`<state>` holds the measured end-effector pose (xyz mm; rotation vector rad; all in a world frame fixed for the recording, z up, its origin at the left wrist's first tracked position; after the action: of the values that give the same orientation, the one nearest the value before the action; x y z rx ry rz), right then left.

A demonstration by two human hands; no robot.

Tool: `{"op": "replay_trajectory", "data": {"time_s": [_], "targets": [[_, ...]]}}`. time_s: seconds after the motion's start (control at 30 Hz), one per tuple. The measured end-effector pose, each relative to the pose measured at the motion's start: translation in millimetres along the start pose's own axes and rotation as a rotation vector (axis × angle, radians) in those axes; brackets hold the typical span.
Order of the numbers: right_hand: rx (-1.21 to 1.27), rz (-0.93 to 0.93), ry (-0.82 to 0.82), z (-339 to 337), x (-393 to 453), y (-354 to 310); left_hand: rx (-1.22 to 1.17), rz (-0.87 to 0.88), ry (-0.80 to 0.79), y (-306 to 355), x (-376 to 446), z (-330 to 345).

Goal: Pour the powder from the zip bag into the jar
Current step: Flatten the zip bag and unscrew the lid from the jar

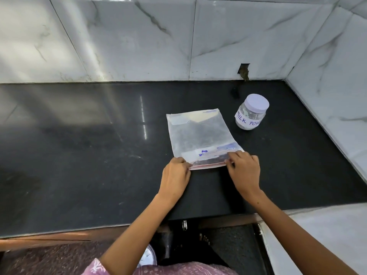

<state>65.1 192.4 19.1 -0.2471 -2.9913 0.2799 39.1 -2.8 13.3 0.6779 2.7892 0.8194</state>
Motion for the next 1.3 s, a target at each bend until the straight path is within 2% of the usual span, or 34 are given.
{"op": "replay_trajectory", "data": {"time_s": [0.27,0.47,0.57,0.67,0.8,1.1,1.3], "targets": [[0.149,0.099,0.129,-1.1,-9.0,24.5,0.035,0.015,0.008,2.2,-0.5,4.8],[0.33,0.081,0.036,8.9,5.0,27.6,0.076,-0.001,0.025,-0.5,9.0,2.8],[0.332,0.096,-0.044,11.6,19.8,26.5,0.089,-0.013,0.026,-4.2,15.0,2.9],[0.3,0.141,-0.025,7.4,21.7,30.0,0.105,-0.003,0.017,-5.4,16.4,5.5],[0.276,0.135,0.013,5.5,9.1,36.2,0.057,0.024,0.005,-3.0,14.9,8.5],[0.405,0.109,0.055,-8.8,4.4,45.0,-0.104,0.105,0.001,35.5,33.1,16.7],[0.474,0.125,0.184,-42.3,19.6,58.6,-0.229,0.128,0.013,67.1,61.0,21.7]]}}
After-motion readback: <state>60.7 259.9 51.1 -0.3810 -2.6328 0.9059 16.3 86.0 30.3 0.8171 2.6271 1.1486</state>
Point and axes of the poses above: each hand's wrist, its own x-axis towards the middle knuckle, its own z-axis out of the palm, y = z × x, the point moved 6 cm from there along x, towards the middle knuckle, and after that the axes turned 13 degrees about -y, right-handed, at the moved point
